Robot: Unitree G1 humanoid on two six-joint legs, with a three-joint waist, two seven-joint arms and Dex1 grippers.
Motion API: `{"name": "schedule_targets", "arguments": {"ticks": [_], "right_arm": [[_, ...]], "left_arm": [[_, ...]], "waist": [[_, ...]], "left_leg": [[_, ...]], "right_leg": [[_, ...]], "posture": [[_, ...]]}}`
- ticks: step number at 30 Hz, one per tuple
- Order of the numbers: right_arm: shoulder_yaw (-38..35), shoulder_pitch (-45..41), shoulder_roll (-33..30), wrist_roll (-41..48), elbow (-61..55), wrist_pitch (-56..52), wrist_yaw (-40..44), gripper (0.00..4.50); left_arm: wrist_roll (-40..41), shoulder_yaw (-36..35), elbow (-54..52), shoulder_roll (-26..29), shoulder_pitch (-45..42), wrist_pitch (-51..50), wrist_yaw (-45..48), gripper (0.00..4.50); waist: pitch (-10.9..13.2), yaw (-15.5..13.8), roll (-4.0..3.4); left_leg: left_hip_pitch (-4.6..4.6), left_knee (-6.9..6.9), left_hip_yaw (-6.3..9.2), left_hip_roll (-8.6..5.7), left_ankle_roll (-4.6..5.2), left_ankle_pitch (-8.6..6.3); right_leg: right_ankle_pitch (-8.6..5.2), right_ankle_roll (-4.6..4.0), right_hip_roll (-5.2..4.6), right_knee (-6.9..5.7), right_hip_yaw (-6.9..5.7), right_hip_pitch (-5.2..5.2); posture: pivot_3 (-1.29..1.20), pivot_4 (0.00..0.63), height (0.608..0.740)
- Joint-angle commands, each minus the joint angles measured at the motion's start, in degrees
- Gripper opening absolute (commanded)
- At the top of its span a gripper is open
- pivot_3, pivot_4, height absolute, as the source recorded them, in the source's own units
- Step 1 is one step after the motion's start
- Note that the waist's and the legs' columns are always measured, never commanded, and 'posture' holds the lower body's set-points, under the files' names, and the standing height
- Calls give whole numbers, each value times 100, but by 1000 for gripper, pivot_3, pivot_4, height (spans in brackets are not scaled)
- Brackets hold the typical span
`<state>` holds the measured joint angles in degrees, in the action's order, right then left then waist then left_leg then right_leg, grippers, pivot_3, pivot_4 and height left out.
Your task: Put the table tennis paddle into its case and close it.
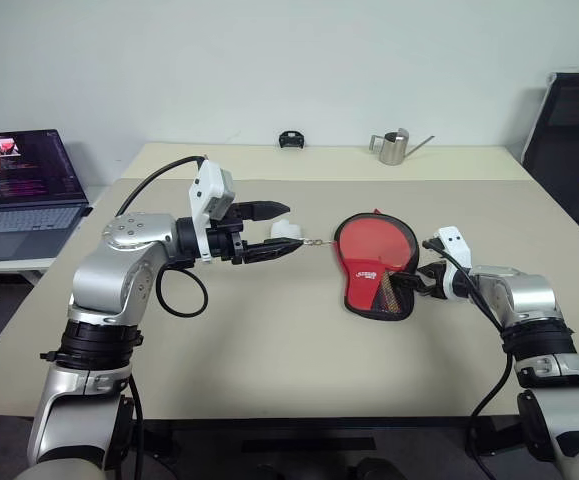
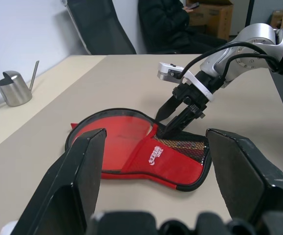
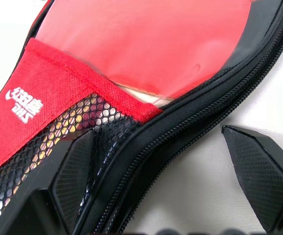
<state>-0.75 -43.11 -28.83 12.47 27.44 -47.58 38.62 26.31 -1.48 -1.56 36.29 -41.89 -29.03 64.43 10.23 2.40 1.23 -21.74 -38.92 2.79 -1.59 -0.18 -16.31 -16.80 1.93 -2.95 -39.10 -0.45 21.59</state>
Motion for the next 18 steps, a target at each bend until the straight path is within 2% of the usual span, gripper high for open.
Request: {"name": "schedule_targets", "arguments": {"ticks": [1, 9, 14, 18], "right_arm": [[156, 91, 190, -7, 197, -207, 20, 3925], [127, 188, 299, 25, -62, -352, -35, 1335], [57, 304, 446, 146, -503, -624, -115, 23], [-39, 410, 577, 401, -1148, -1090, -150, 7]], "left_arm": [[5, -38, -3, 77, -73, 136, 25, 3566], [-30, -79, 34, 292, 154, 153, 96, 3566], [-66, -123, 25, 588, 484, 169, 209, 3566], [39, -202, -132, 897, 849, 78, 373, 3566]], "waist": [[0, 1, 0], [0, 37, -1], [0, 47, -1], [0, 49, -2]], "left_leg": [[0, 0, 0, 0, 0, 0], [-1, 5, -3, 9, 0, 0], [-1, 6, -2, 10, 0, 0], [-9, 16, -3, 11, -1, 0]], "right_leg": [[0, 0, 0, 0, 0, 0], [0, -1, 6, 2, 2, 4], [0, -2, 6, 3, 2, 6], [-1, -4, 6, 4, 3, 20]], "posture": [[0, 150, 740], [0, 150, 740], [0, 150, 740], [0, 150, 740]]}}
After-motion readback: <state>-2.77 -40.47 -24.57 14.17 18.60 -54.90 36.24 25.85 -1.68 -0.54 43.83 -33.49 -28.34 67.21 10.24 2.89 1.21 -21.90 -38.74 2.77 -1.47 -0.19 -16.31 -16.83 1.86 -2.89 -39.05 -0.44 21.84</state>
